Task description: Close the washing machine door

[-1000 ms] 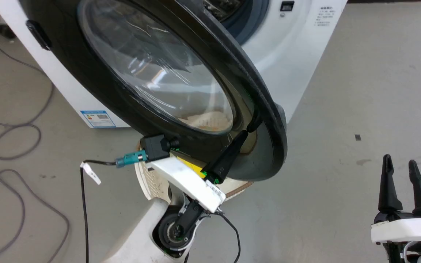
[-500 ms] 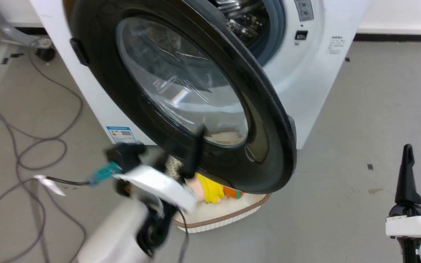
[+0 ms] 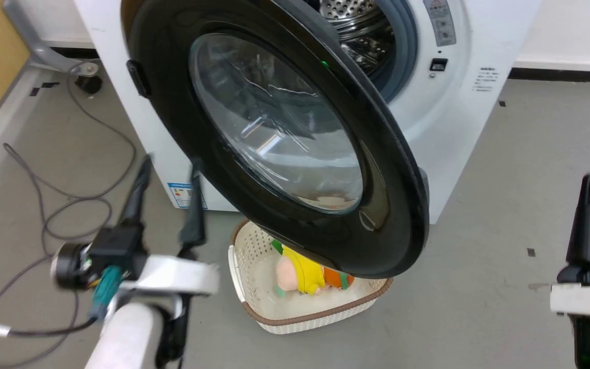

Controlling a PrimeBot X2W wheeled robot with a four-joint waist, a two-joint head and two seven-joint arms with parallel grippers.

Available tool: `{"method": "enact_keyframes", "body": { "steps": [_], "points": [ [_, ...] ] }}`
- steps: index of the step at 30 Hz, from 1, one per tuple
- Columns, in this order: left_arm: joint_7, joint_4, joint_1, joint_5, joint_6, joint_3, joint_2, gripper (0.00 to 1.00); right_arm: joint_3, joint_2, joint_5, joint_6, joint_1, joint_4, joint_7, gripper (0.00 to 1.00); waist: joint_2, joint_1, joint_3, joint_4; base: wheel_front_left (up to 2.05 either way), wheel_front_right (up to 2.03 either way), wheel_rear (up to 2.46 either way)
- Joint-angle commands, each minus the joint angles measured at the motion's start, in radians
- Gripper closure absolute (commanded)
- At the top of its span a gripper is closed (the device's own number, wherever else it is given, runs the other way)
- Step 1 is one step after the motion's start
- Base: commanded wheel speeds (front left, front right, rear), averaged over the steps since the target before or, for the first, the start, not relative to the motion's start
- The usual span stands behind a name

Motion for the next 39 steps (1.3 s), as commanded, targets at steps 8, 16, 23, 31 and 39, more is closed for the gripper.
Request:
{"method": "enact_keyframes", "body": {
  "steps": [8,16,23,31,39],
  "points": [
    [-0.005,-0.017,0.131,0.064,0.008,0.112,-0.002,0.0,0.071,0.0,-0.024,0.005,-0.092,-0.107,-0.004,0.84,0.0,0.0001,-0.001,0.027,0.0,0.0,0.0],
    [-0.005,-0.014,0.159,0.091,-0.026,0.157,-0.044,0.0,0.243,0.0,-0.031,0.005,-0.147,-0.22,-0.004,1.0,0.0,0.0001,0.005,0.042,0.0,0.0,0.0],
    [-0.005,-0.017,0.162,0.112,-0.046,0.183,-0.07,0.0,0.409,-0.032,-0.028,0.005,-0.16,-0.251,-0.004,1.0,0.0,0.0001,0.009,0.038,0.0,0.0,0.0],
    [-0.005,-0.024,0.163,0.142,-0.064,0.209,-0.089,0.0,0.644,-0.144,-0.072,0.005,-0.136,-0.211,-0.004,1.0,0.0,0.0001,0.016,0.027,0.0,0.0,0.0],
    [-0.005,-0.028,0.154,0.16,-0.077,0.218,-0.105,0.0,0.788,-0.241,-0.144,0.005,-0.103,-0.113,-0.004,1.0,0.0,0.0001,0.039,0.025,0.0,0.0,0.0]
  ]
}}
